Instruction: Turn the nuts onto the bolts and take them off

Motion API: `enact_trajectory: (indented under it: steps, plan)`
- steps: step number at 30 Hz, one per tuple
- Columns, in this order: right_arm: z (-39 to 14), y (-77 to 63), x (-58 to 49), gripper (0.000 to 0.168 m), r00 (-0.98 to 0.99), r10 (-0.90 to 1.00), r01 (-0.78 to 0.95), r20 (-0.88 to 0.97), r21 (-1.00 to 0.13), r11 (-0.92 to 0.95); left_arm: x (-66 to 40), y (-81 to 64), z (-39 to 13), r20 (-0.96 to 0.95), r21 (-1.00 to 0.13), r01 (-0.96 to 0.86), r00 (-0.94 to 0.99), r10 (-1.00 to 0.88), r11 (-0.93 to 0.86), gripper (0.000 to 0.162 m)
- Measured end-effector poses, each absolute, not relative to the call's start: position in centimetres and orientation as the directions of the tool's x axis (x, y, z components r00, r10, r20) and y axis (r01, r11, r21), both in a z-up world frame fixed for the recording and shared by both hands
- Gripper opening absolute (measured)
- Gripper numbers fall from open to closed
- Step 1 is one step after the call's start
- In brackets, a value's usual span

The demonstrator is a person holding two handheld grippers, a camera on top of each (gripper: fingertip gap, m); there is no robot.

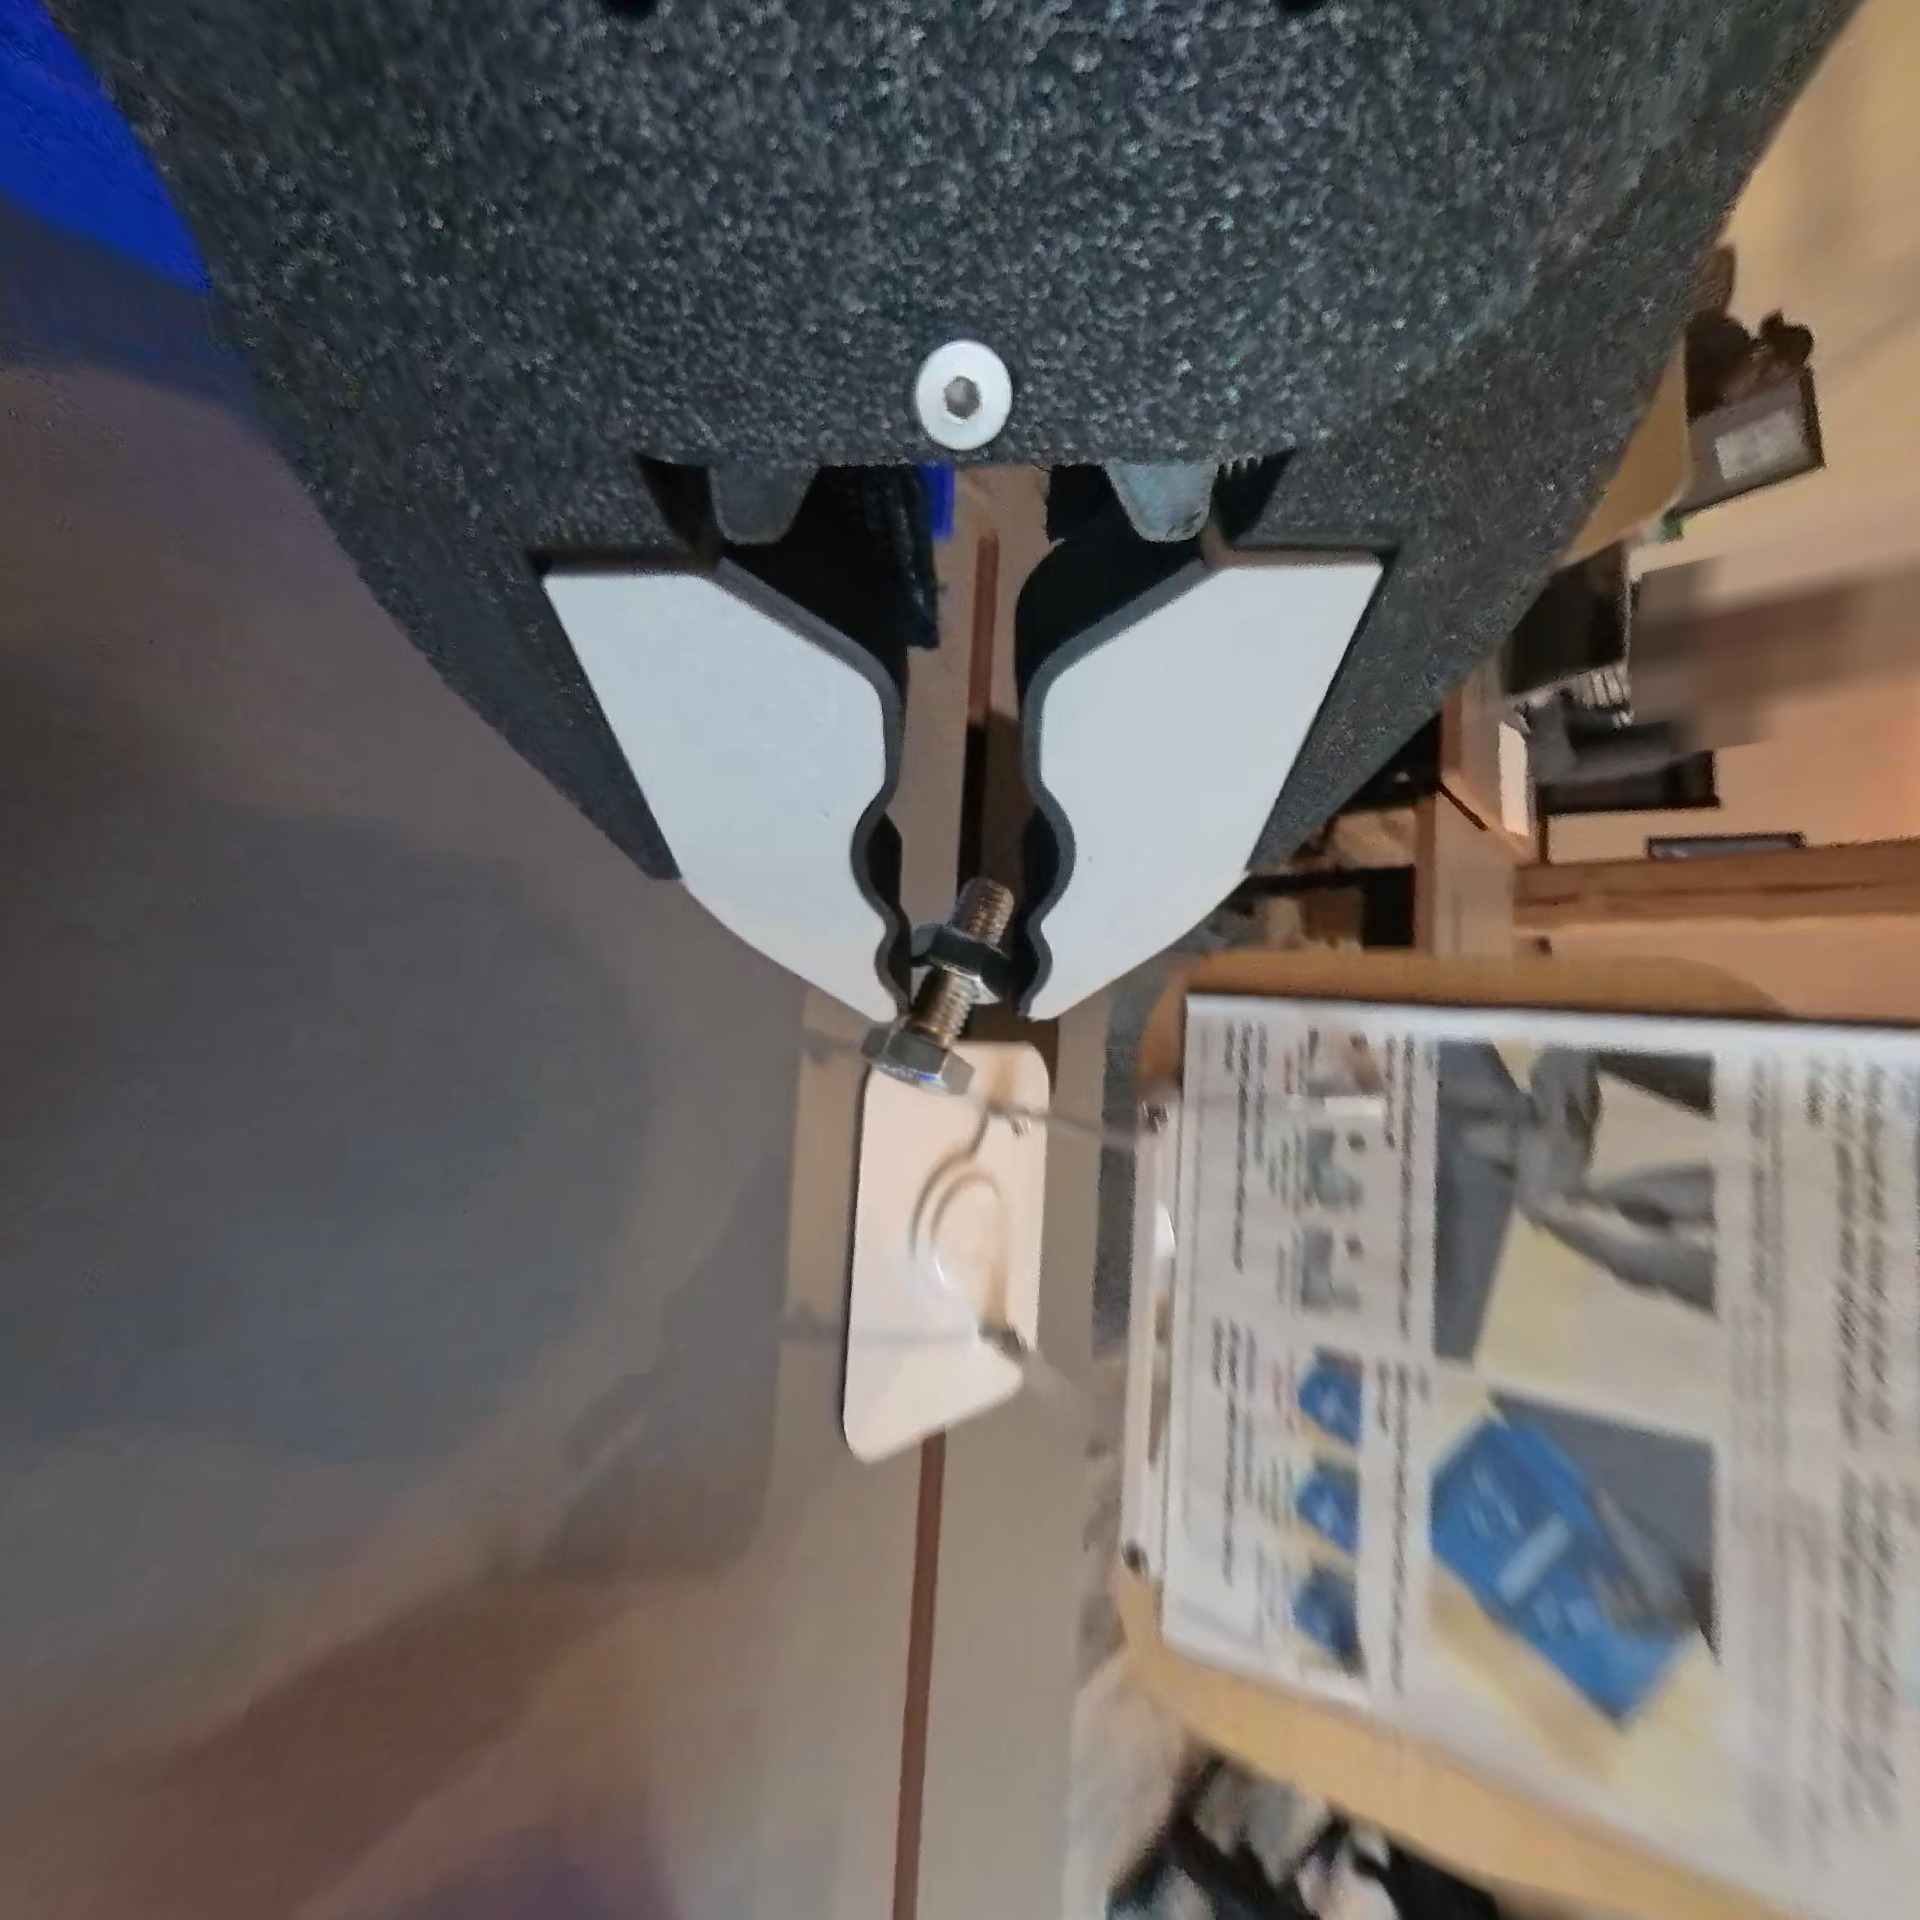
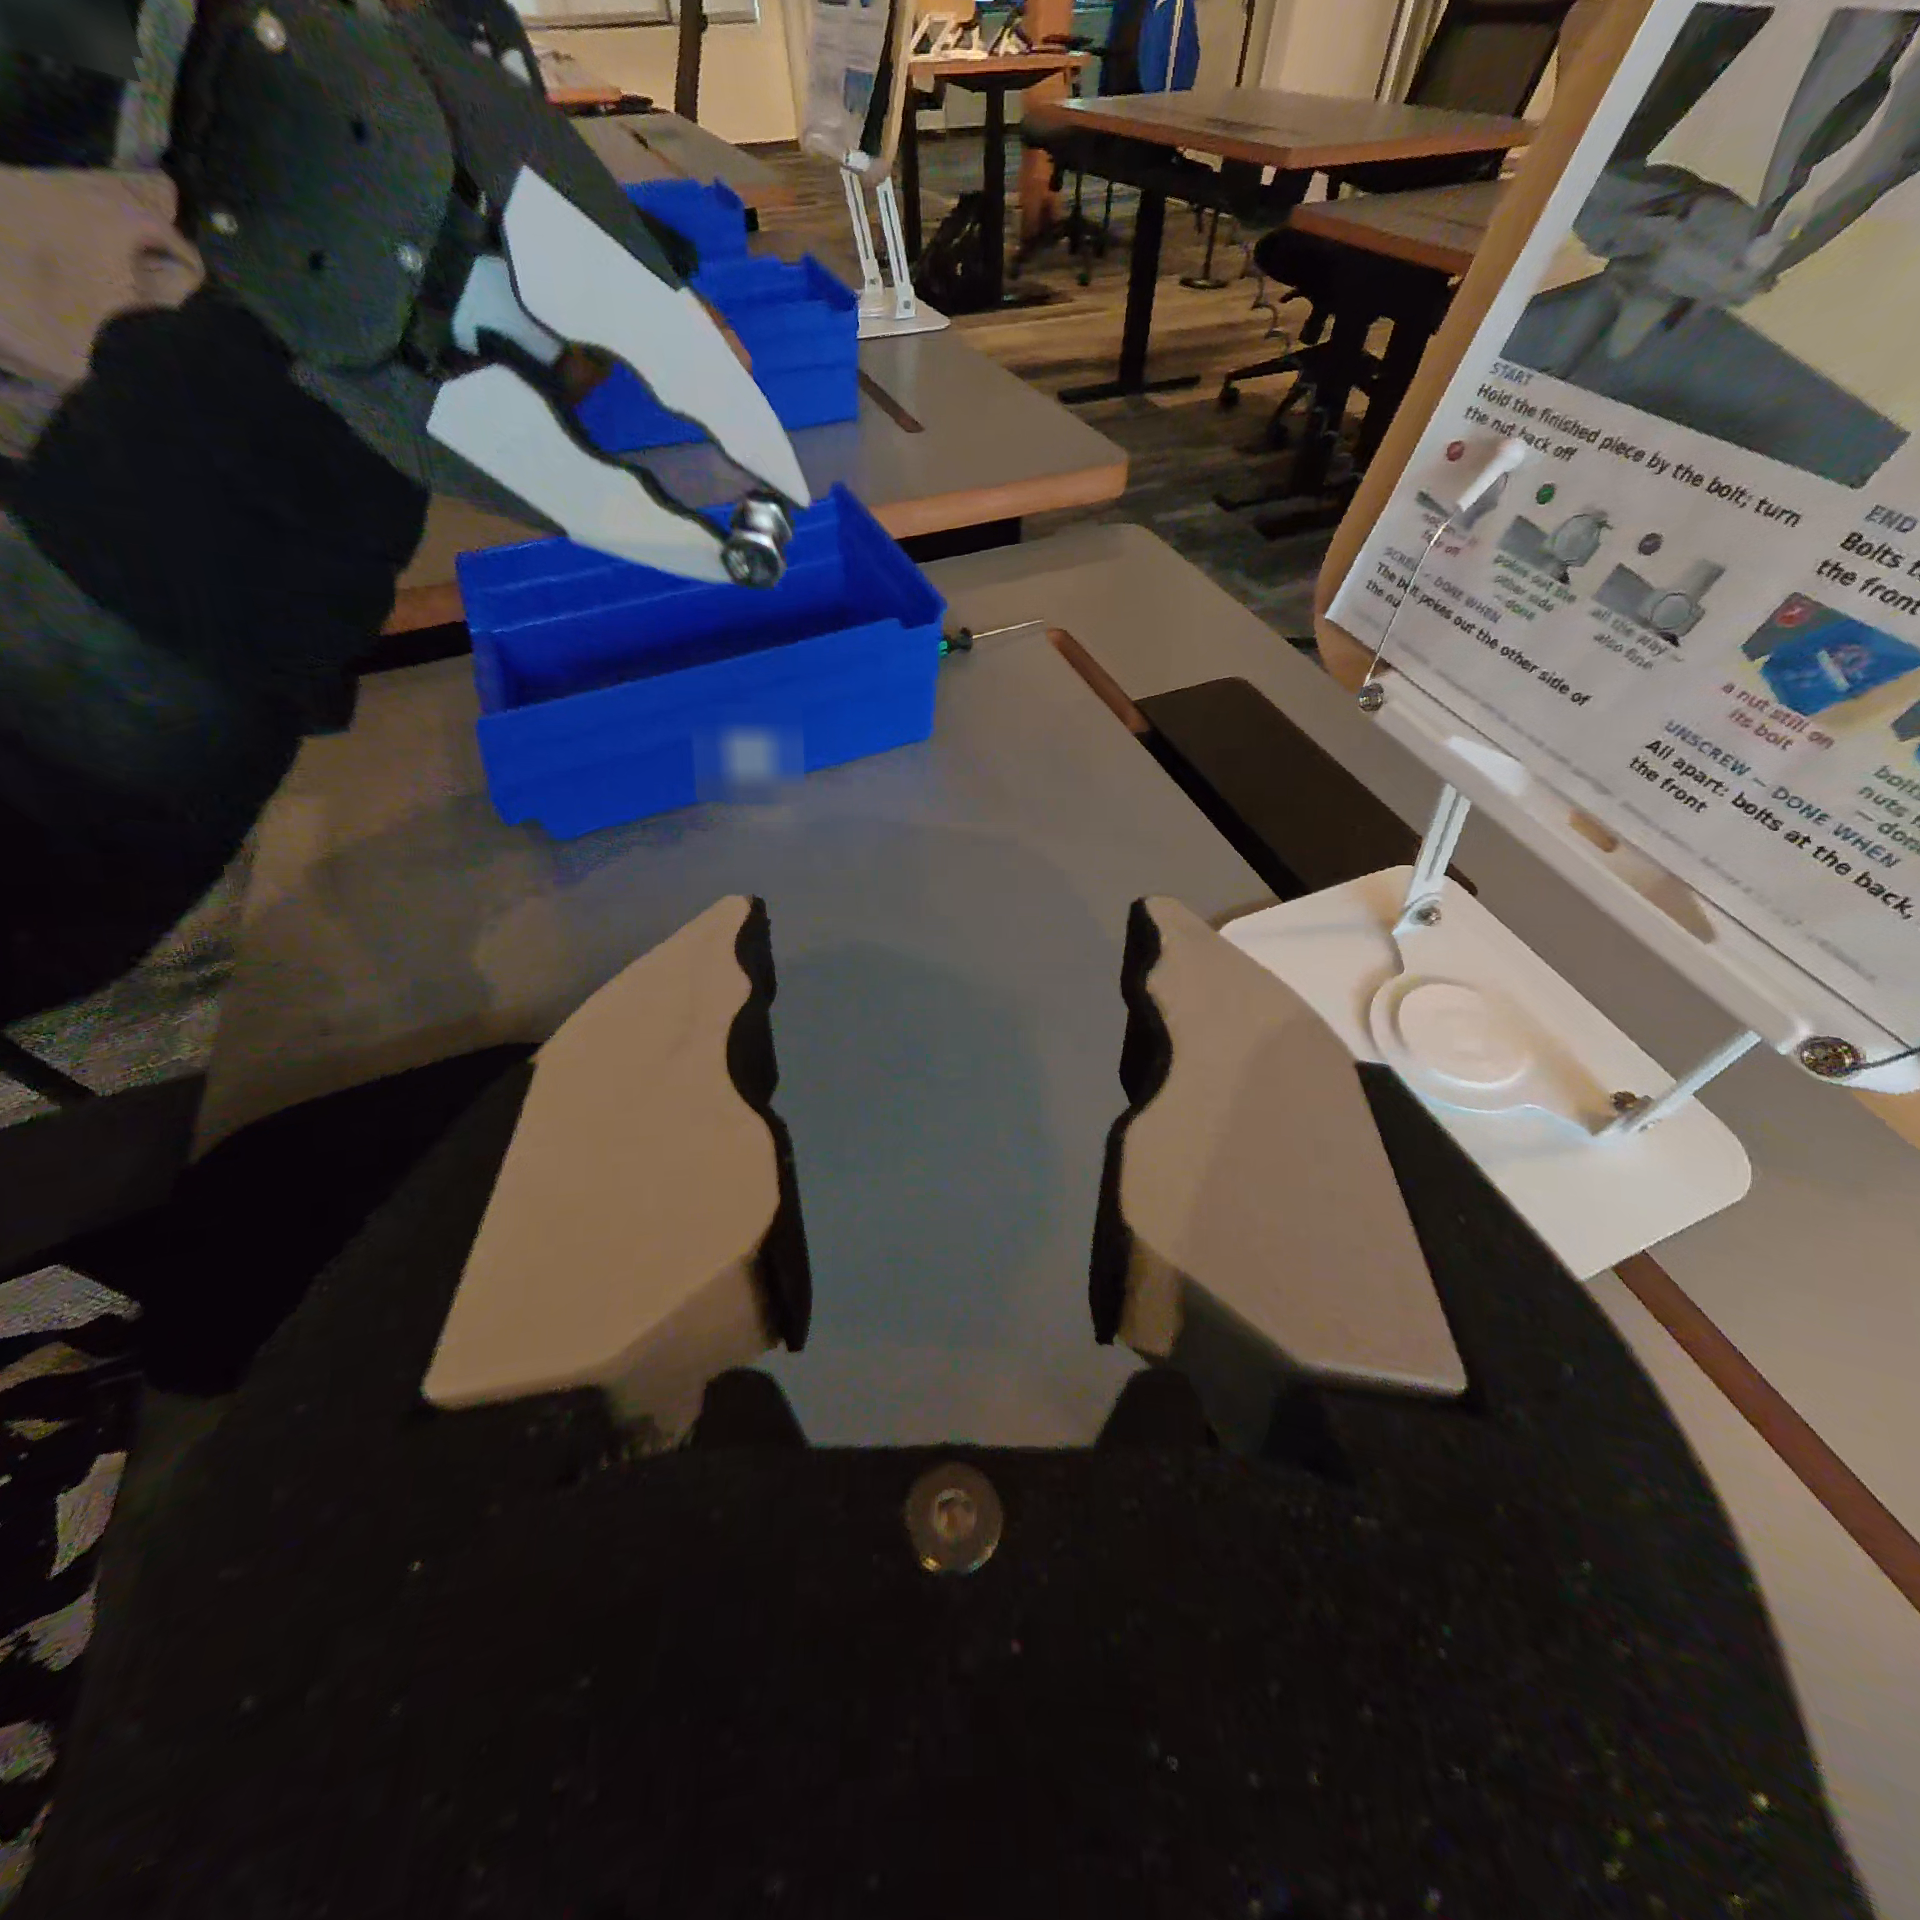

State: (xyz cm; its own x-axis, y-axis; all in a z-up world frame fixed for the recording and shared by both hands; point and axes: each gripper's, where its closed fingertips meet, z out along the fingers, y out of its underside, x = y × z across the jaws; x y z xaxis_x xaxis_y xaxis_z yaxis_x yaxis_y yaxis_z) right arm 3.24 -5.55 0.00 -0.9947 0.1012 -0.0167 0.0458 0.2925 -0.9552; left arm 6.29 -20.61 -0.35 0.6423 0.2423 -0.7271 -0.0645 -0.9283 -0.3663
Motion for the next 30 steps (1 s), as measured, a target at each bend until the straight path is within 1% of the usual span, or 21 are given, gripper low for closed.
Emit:
enact_trajectory:
  steps: [7, 14, 17, 20, 23, 25, 28, 30]
  plan:
    - [1.3, -4.8, 3.3, 0.063, -0.992, 0.127, 0.042, -0.01, -0.967, 0.252, 4.1, -12.3, 1.4, -0.783, -0.508, -0.221, 0.522, 0.338, -0.833, 0.018]
    - [2.9, -4.1, 3.8, 0.059, -0.992, 0.126, 0.024, 0.0, -0.982, 0.187, 3.6, -8.3, 3.0, -0.783, -0.596, -0.298, 0.422, 0.457, -0.746, 0.018]
    - [3.0, -4.3, 4.0, 0.058, -0.993, 0.118, 0.035, -0.014, -0.983, 0.179, 3.6, -7.1, 3.3, -0.794, -0.594, -0.333, 0.386, 0.469, -0.732, 0.018]
    - [2.9, -4.6, 3.9, 0.057, -0.993, 0.114, 0.044, -0.025, -0.984, 0.174, 3.3, -6.5, 3.6, -0.824, -0.56, -0.344, 0.329, 0.462, -0.754, 0.018]
    - [3.6, -4.7, 3.8, 0.049, -0.992, 0.126, 0.035, -0.019, -0.992, 0.125, 2.9, -6.4, 3.3, -0.854, -0.516, -0.334, 0.271, 0.444, -0.789, 0.018]
    - [3.9, -4.7, 3.7, 0.042, -0.991, 0.128, 0.049, -0.037, -0.995, 0.092, 2.6, -6.1, 3.0, -0.86, -0.505, -0.334, 0.267, 0.434, -0.796, 0.018]
    - [3.1, -4.8, 3.4, 0.043, -0.99, 0.126, 0.084, -0.068, -0.988, 0.13, 2.2, -5.9, 2.6, -0.86, -0.507, -0.343, 0.269, 0.434, -0.791, 0.018]
    - [2.6, -5.1, 3.0, 0.043, -0.987, 0.141, 0.091, -0.07, -0.985, 0.145, 2.0, -6.1, 2.5, -0.873, -0.483, -0.334, 0.248, 0.419, -0.809, 0.018]
